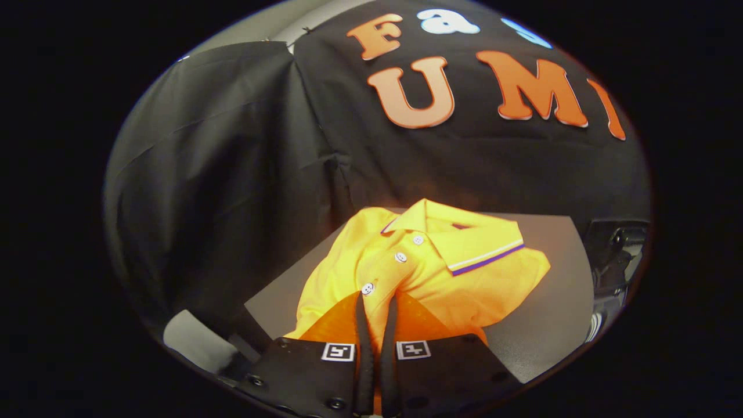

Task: Put the clothes into the washing machine and then close the washing machine lid.

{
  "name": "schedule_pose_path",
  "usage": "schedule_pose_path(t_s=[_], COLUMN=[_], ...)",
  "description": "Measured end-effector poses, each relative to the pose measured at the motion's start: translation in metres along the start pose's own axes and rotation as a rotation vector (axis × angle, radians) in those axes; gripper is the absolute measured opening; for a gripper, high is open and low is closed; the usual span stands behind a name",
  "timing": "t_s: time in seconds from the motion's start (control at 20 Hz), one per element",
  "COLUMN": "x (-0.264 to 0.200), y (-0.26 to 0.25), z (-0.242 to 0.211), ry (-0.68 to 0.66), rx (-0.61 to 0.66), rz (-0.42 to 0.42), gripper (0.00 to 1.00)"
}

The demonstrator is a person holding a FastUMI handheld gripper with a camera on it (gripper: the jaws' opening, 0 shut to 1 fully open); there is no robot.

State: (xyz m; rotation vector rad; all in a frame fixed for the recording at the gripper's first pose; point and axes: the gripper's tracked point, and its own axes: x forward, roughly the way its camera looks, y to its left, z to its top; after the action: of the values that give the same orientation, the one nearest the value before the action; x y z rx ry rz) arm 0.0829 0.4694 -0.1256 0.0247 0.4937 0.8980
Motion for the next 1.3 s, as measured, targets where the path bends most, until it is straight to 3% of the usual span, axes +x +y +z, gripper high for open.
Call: schedule_pose_path(t_s=[0.05, 0.1, 0.35, 0.65, 1.0, 1.3], x=[-0.02, -0.005, -0.023, -0.062, -0.117, -0.169], y=[0.017, 0.003, 0.004, 0.018, 0.02, -0.012], z=[0.003, 0.012, 0.05, 0.086, 0.128, 0.16], ry=[-0.045, -0.091, -0.283, -0.391, -0.494, -0.561], rx=[-0.019, -0.024, -0.098, -0.125, -0.158, -0.189], rz=[0.008, 0.012, 0.0, -0.018, -0.079, -0.207], gripper=[0.12, 0.13, 0.12, 0.12, 0.12, 0.12])
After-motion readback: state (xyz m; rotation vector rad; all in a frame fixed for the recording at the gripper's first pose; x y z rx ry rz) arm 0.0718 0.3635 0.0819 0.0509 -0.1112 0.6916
